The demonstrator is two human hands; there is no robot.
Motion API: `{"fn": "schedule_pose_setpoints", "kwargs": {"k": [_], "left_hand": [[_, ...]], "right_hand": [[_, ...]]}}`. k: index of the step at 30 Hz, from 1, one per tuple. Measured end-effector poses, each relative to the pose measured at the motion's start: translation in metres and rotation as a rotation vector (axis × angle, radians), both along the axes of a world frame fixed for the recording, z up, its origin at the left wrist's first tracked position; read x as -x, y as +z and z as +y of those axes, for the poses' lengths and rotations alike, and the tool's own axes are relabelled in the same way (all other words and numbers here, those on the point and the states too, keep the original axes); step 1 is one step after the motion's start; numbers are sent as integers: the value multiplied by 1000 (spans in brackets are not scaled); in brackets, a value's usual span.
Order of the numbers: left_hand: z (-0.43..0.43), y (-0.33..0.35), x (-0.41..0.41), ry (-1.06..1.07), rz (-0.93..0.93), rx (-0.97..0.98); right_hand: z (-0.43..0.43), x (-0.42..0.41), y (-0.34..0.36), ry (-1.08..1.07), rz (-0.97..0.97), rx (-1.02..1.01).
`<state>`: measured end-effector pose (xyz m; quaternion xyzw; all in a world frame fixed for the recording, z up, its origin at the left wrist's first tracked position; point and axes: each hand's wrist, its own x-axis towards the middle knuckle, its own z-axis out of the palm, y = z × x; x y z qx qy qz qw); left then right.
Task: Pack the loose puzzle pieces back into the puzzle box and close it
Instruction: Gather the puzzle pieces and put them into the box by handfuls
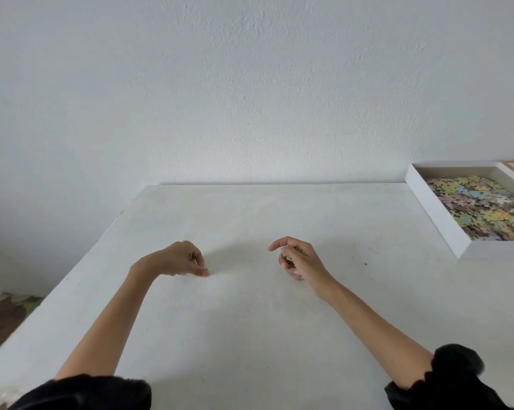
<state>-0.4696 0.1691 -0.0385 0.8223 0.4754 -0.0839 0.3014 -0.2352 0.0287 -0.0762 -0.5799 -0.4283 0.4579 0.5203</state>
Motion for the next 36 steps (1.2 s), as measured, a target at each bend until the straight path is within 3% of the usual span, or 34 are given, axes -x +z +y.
{"fn": "schedule_pose_setpoints", "kwargs": {"k": [3,9,16,23,30,36], "left_hand": [[-9,-1,-6,-21,-35,-16],[-58,7,-67,-75,-394,-186],[-102,27,-163,-136,-668,-174],[-130,35,-275,-213,-738,-98],[-153,43,-392,-350,-795,-133],[-163,32,-470,-329,-802,-208]], "right_hand": [[-4,-4,0,21,-131,-18],[-18,-43,9,-48,-409,-130],[-45,-129,36,-147,-584,-212],[-87,-229,55,-235,-672,-216],[-120,-320,54,-353,-753,-178],[-124,-369,44,-475,-745,-145]]}}
